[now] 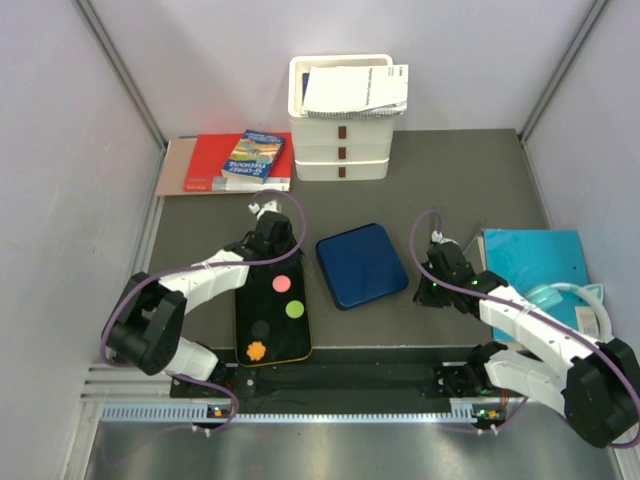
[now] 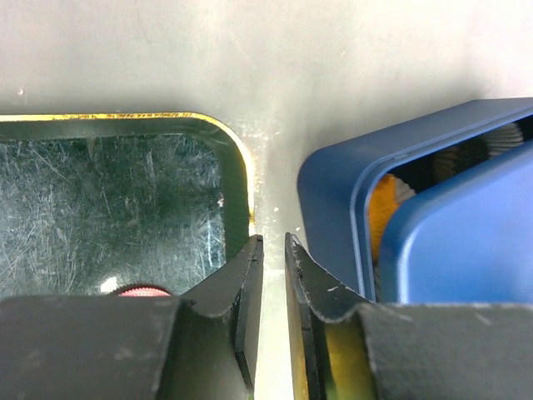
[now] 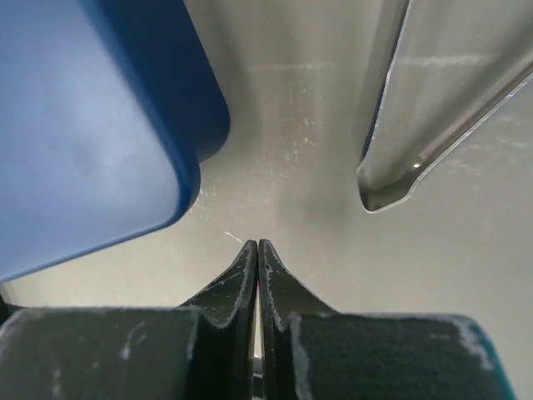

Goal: Pack the cookies

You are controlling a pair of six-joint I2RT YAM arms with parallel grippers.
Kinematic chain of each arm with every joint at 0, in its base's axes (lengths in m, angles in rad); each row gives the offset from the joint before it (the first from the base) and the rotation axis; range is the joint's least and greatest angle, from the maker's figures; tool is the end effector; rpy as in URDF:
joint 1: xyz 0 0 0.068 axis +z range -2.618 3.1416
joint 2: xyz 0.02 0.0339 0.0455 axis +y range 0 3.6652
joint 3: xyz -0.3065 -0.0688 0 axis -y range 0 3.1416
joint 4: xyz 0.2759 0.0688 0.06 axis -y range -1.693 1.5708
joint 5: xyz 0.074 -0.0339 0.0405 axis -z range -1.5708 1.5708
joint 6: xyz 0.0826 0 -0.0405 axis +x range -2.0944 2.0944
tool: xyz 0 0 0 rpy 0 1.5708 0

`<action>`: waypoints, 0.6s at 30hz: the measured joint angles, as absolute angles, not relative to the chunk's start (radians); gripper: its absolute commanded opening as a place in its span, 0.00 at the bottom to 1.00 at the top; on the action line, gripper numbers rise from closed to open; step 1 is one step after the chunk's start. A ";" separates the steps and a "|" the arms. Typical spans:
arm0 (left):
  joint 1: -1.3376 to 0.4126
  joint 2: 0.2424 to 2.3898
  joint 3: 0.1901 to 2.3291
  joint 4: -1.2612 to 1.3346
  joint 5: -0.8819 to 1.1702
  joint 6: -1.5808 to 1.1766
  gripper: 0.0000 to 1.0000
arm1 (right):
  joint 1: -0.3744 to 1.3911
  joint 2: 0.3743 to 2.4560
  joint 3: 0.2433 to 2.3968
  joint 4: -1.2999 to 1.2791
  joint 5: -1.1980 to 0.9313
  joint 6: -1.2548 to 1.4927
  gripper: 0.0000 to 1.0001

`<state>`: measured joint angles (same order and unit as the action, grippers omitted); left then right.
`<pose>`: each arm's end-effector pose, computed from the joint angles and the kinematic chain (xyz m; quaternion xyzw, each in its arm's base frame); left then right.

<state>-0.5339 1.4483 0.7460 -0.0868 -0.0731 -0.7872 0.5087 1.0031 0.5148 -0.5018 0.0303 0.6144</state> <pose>0.2975 -0.1689 0.1743 -0.1305 0.9148 -0.2069 0.3214 0.1872 0.1015 0.1646 0.0549 0.9565 0.1401 0.2500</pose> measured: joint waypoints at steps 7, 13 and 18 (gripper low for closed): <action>-0.534 1.431 0.746 -0.087 -0.076 -0.787 0.28 | 0.509 1.013 0.476 -0.385 0.012 0.658 0.00; -0.534 1.431 0.741 -0.088 -0.077 -0.787 0.29 | 0.509 1.058 0.476 -0.318 0.010 0.666 0.00; -0.534 1.431 0.740 -0.088 -0.077 -0.787 0.29 | 0.509 1.072 0.476 -0.294 0.007 0.674 0.00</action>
